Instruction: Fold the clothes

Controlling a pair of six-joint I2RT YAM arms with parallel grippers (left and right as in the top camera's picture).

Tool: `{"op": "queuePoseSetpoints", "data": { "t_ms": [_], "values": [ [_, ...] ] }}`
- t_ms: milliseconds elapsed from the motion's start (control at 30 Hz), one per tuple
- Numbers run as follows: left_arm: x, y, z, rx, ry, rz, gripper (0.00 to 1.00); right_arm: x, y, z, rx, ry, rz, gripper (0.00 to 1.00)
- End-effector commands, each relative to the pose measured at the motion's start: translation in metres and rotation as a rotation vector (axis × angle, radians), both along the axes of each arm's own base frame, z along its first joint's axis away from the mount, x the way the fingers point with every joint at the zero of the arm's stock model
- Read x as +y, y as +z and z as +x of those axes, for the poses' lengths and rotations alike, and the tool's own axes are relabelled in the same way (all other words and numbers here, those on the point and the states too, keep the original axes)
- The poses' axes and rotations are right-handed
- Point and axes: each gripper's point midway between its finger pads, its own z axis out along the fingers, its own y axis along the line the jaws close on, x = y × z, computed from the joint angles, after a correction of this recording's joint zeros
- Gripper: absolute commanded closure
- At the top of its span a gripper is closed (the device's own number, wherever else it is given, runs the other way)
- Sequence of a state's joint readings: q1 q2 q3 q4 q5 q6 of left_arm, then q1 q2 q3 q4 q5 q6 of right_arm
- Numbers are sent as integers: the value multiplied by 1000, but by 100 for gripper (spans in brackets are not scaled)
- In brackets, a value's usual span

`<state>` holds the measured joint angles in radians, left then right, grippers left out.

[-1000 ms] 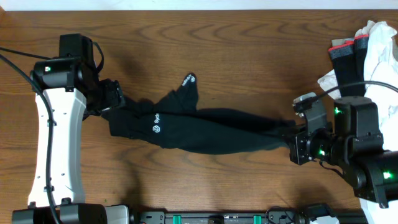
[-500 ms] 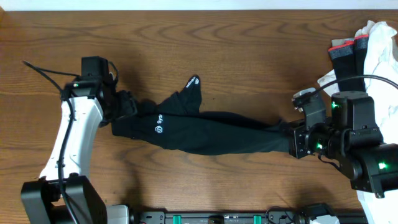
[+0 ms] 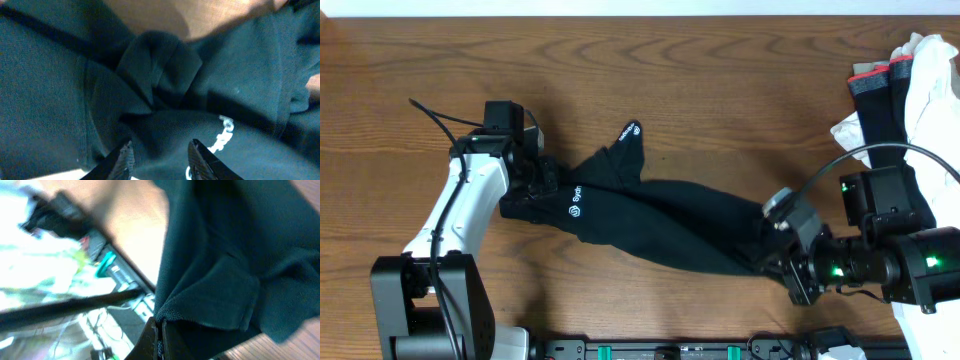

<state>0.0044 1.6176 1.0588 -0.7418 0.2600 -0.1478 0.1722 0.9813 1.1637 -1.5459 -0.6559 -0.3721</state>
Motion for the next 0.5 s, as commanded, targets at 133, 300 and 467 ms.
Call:
{"op": "queuePoseSetpoints", "data": {
  "t_ms": [133, 300, 467],
  "values": [
    [-1, 0, 2, -12, -21, -5, 57, 18, 14, -13, -61, 157, 119, 99],
    [-1, -1, 0, -3, -24, -4, 56, 26, 19, -24, -56, 223, 159, 99],
    [-1, -1, 0, -4, -24, -4, 55, 29, 15, -28, -58, 270, 136, 45]
  ]
}}
